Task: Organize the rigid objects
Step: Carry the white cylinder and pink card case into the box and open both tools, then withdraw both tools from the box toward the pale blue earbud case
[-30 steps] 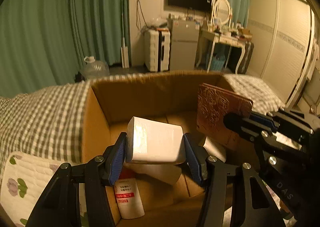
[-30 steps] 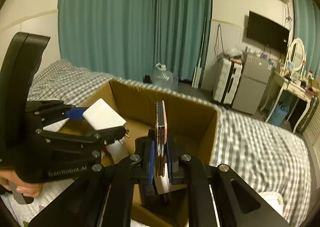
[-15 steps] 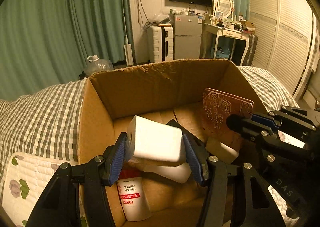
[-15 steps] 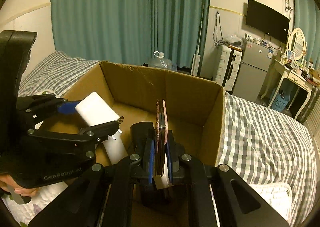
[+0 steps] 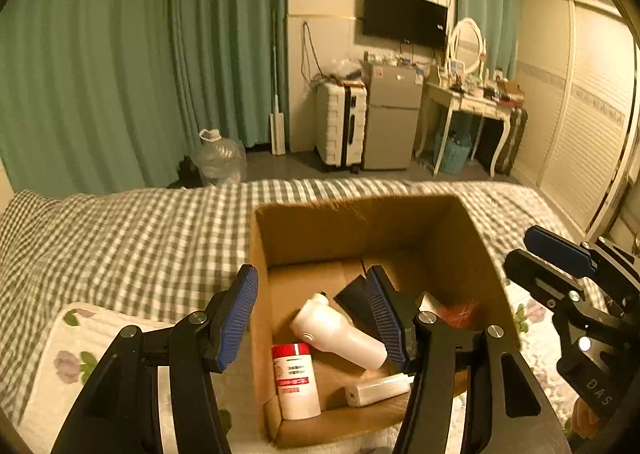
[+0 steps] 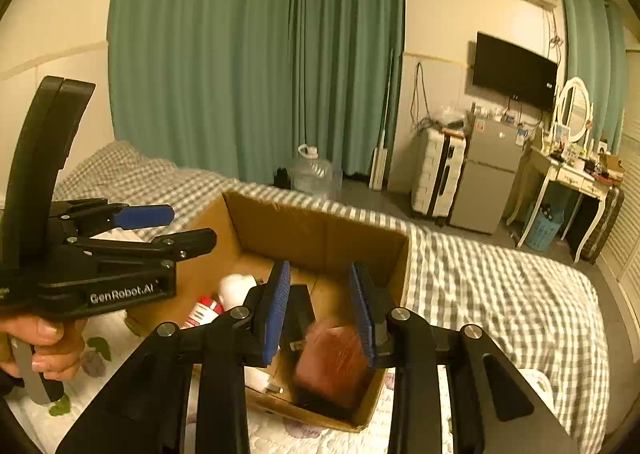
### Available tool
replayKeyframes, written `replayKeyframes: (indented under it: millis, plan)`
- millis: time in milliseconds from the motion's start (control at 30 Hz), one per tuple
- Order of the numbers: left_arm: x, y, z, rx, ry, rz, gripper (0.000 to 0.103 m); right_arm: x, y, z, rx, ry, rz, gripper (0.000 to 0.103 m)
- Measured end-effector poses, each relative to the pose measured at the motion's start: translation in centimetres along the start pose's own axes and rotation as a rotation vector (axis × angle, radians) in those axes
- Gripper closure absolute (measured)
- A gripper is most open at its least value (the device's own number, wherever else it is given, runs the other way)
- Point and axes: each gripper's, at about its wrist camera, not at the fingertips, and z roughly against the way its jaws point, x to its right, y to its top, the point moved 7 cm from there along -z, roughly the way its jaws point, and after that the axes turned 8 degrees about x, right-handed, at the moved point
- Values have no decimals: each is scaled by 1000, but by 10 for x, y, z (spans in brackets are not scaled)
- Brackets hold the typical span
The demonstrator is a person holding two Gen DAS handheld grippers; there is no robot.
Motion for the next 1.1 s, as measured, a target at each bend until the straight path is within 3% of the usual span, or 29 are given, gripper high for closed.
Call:
replayKeyframes:
  millis: [67,133,400,533,800,1100]
  plan:
    - [-3,6,15,20,6,9,44,-3,10,12,30,-5,-2,69]
    - [-6,14,31,42,10,15,44,-7,20,25,63,-8,-4,52]
    - [-28,40,91,120,18,94,43,-21,53,81,164,-21,-18,43]
    - [-34,50,120,170,30,103,42,-28,69,109,210,-39,-17,26]
    - [-33,62,180,261,20,75,40,-43,100,168,308,-107,14,0]
    - [-28,59,235,348,-2,47,39,-65,107,219,369,-137,19,0]
